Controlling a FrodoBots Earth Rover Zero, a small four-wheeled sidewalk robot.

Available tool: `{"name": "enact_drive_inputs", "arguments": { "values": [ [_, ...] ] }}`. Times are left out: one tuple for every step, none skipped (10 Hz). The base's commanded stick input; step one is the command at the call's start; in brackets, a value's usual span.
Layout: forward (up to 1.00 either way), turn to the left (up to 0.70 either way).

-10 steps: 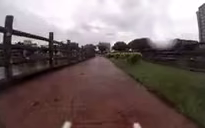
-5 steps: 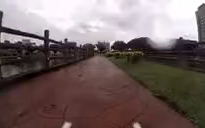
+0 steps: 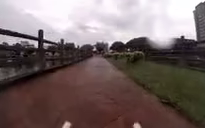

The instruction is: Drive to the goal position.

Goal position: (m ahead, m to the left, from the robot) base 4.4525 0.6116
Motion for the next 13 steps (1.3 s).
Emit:
{"name": "enact_drive_inputs", "arguments": {
  "values": [
    [0.50, 0.50],
    [0.50, 0.50],
    [0.50, 0.27],
    [0.50, 0.00],
    [0.50, 0.00],
    [0.50, 0.00],
    [0.50, 0.00],
    [0.50, 0.00],
    [0.50, 0.00],
    [0.50, 0.00],
    [0.50, 0.00],
    [0.50, 0.00],
    [0.50, 0.00]
  ]
}}
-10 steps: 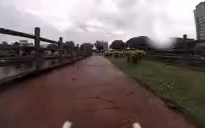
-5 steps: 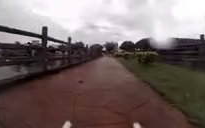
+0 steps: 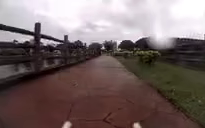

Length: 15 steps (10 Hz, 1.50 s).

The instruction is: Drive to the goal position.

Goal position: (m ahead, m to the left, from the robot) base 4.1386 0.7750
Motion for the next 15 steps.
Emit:
{"name": "enact_drive_inputs", "arguments": {
  "values": [
    [0.50, 0.00],
    [0.50, 0.00],
    [0.50, 0.00],
    [0.50, 0.00],
    [0.50, 0.00],
    [0.50, 0.00],
    [0.50, 0.00],
    [0.50, 0.00],
    [0.50, 0.19],
    [0.50, 0.49],
    [0.50, 0.50],
    [0.50, 0.05],
    [0.50, 0.00],
    [0.50, 0.00],
    [0.50, 0.00]
  ]
}}
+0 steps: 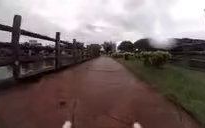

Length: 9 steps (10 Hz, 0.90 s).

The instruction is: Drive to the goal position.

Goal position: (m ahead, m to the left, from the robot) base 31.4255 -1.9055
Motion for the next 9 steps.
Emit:
{"name": "enact_drive_inputs", "arguments": {
  "values": [
    [0.50, 0.00],
    [0.50, 0.00],
    [0.50, 0.00],
    [0.50, 0.00],
    [0.50, 0.00],
    [0.50, 0.00],
    [0.50, 0.00],
    [0.50, 0.00],
    [0.50, 0.00]
  ]
}}
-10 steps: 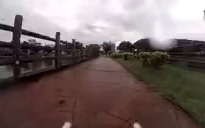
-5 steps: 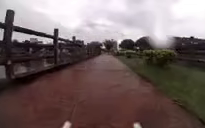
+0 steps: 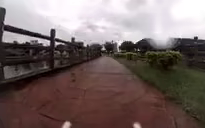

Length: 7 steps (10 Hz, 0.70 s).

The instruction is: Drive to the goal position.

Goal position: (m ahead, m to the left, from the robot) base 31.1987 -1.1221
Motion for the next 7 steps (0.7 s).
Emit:
{"name": "enact_drive_inputs", "arguments": {
  "values": [
    [0.50, 0.00],
    [0.50, 0.00],
    [0.50, 0.00],
    [0.50, 0.00],
    [0.50, 0.00],
    [0.50, 0.00],
    [0.50, 0.00]
  ]
}}
